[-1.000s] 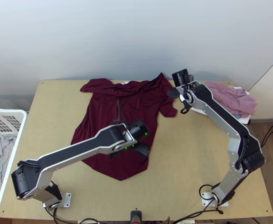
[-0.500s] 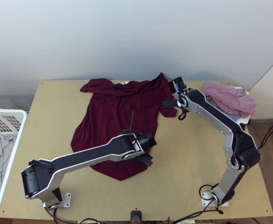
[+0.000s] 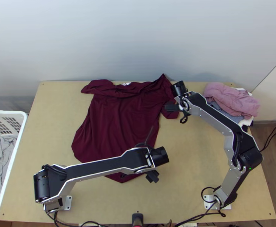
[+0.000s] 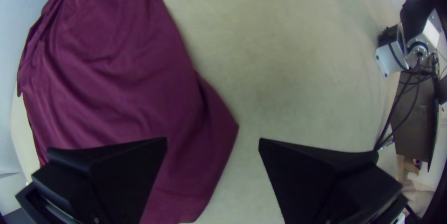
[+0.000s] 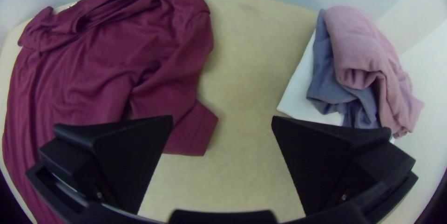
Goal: Fold the t-shirt
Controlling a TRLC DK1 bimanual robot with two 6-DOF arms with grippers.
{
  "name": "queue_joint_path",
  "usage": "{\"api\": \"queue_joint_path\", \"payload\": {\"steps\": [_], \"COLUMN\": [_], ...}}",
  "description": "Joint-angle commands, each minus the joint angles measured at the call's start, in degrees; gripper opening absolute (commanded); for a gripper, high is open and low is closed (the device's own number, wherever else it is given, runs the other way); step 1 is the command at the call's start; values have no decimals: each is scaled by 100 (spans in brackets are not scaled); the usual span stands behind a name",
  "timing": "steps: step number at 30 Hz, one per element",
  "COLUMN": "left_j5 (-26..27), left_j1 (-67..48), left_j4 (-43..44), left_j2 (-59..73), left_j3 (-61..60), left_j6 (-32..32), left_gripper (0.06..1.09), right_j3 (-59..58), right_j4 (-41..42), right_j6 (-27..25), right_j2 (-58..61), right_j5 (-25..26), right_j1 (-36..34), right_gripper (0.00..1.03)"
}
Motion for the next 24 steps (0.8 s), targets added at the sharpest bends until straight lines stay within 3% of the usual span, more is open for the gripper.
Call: {"api": "queue_joint_path", "payload": {"steps": [1,21,24], "left_j5": [10,36,28], "left_j1": [-141,-255,-246], "left_j4": [-288,-332,-332], "left_j2": [216,621,665], "left_j3": [72,46,-24], "left_j6": [-40,-155,-155], "left_gripper": [100,97,90], "right_j3": [-11,121,121], "right_j4": [159,168,168], "right_j6": [-33,3,3], "right_j2": [60,254,254], "right_j5": [4,-5,-5], "right_j1": [-25,-148,-148], "right_gripper": [98,98,98]}}
